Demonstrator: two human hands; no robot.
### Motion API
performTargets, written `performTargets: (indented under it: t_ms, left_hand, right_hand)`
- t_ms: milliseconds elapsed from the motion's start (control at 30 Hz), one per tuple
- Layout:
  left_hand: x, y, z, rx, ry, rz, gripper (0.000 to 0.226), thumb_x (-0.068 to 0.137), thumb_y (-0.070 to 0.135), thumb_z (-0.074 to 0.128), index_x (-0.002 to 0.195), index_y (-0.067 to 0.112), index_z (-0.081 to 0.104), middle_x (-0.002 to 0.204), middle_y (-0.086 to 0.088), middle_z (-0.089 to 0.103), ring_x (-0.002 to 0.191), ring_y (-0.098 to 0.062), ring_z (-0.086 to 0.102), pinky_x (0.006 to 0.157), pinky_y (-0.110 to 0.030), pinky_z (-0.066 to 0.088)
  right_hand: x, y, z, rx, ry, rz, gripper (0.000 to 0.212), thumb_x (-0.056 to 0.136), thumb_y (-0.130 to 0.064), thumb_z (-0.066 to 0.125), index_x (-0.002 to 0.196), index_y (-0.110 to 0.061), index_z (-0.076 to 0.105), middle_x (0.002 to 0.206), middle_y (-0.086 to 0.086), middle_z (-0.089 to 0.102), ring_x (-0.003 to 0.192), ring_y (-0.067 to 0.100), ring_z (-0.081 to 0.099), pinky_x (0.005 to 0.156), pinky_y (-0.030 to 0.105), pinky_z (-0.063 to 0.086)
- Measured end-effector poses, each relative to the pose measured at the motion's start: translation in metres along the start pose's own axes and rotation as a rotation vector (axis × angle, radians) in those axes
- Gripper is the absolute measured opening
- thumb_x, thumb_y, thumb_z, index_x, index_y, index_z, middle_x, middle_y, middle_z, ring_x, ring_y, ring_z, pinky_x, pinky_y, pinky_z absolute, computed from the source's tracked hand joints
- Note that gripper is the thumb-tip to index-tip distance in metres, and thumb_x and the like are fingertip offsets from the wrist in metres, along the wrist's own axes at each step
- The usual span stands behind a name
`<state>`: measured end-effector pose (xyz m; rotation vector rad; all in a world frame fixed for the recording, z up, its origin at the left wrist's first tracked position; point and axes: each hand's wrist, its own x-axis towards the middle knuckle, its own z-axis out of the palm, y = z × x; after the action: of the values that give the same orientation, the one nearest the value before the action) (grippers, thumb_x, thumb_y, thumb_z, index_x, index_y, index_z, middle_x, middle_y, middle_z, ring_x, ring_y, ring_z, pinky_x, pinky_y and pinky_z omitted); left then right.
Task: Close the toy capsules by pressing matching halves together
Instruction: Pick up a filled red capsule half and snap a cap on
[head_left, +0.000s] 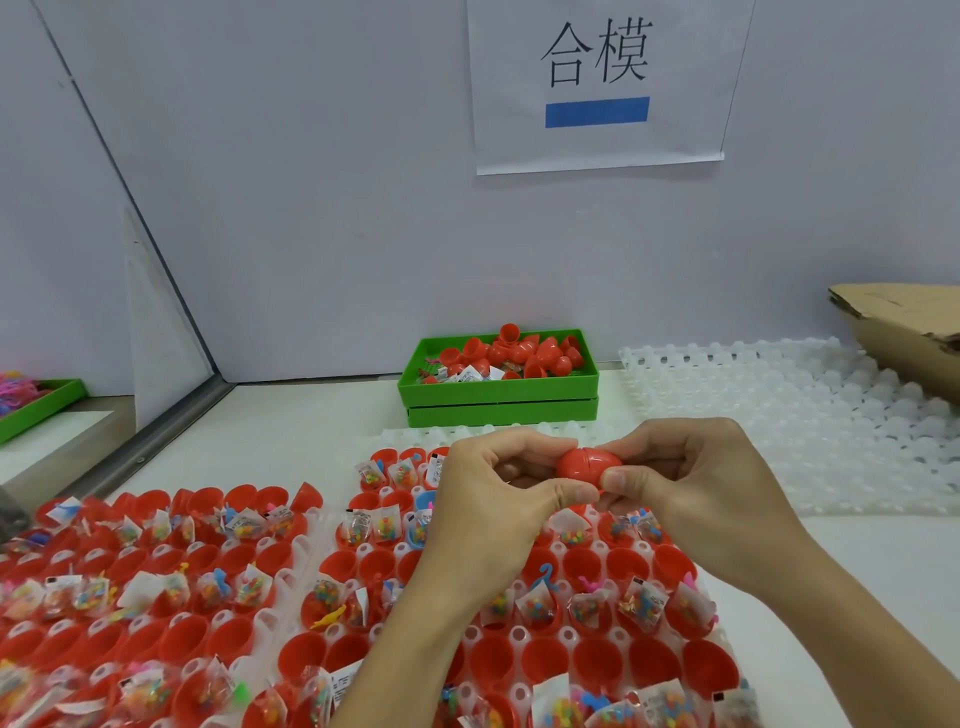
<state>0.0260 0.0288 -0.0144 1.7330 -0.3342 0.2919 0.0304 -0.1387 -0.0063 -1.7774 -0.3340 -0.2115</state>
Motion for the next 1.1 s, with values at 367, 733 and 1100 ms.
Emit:
performTargets:
  t_ms: [367,733,1100]
  left_hand:
    - [0.0006,-0.0020,0.0011,0.036,-0.010,-0.011,0.028,0.067,0.005,0.087,0.086,0.023,0.075,0.080,0.011,0.076,0.075,-0.004,0.072,0.069,-0.015,0.055]
    - [0.0013,-0.0054,0.0008,0.022,-0.016,-0.009,0.027,0.063,0.008,0.089,0.085,0.019,0.076,0.080,0.007,0.076,0.075,-0.009,0.073,0.069,-0.017,0.057]
    - [0.0001,-0.0034,0.0016,-0.001,-0.021,-0.005,0.032,0.061,0.001,0.089,0.075,0.027,0.076,0.076,0.009,0.076,0.071,-0.007,0.074,0.065,-0.014,0.055]
  right_hand:
    - [-0.0009,-0.0011,-0.0028,0.005,-0.020,-0.004,0.025,0.076,0.010,0.075,0.075,-0.015,0.076,0.066,0.003,0.074,0.059,0.015,0.072,0.057,0.014,0.055]
    - [-0.0020,-0.0039,-0.0024,-0.050,0.000,0.001,0.029,0.072,0.008,0.078,0.073,-0.020,0.076,0.065,-0.004,0.075,0.058,0.011,0.072,0.056,0.011,0.053]
    - [-0.0033,-0.0029,-0.0004,-0.151,0.019,-0.004,0.034,0.072,0.007,0.080,0.073,-0.027,0.074,0.066,-0.011,0.074,0.059,0.005,0.071,0.057,0.009,0.052]
